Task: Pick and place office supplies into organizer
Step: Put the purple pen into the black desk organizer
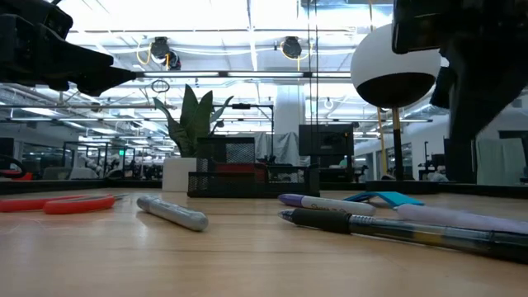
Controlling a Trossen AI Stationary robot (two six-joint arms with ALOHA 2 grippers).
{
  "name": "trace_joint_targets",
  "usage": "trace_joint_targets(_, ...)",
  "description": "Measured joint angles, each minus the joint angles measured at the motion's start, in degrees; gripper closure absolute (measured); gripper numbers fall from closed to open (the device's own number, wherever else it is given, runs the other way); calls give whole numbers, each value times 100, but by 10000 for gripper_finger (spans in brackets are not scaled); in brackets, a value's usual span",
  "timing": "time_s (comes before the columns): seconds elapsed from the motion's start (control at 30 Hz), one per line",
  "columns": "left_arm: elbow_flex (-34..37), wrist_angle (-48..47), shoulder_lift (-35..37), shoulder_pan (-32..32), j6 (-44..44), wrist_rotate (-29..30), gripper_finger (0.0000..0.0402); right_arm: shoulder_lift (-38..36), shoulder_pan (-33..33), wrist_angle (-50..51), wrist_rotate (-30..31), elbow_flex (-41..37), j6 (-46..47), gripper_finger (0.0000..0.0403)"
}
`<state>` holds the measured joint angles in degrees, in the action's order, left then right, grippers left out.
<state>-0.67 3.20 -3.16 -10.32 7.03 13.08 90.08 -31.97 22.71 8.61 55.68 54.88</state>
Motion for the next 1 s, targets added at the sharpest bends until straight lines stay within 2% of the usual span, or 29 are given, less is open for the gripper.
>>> trace_joint_targets(0.3,2,0,0,-1,2,0,55,-4,-12,-1997,-440,-1038,471,402)
trace_joint_targets(0.5,1,0,1,0,2,0,55,-4,-36,-3776,-438,-1827,2001,403)
trace_joint_targets(0.67,2,0,2,1,2,0,55,-4,-52,-5324,-298,-2143,2113,403)
trace_joint_targets(0.8,2,0,1,1,2,0,55,-4,-76,-4878,-132,-1677,2194,403)
trace_joint_targets(1.0,0,0,2,1,2,0,55,-2,-76,-1625,-68,-173,2727,403)
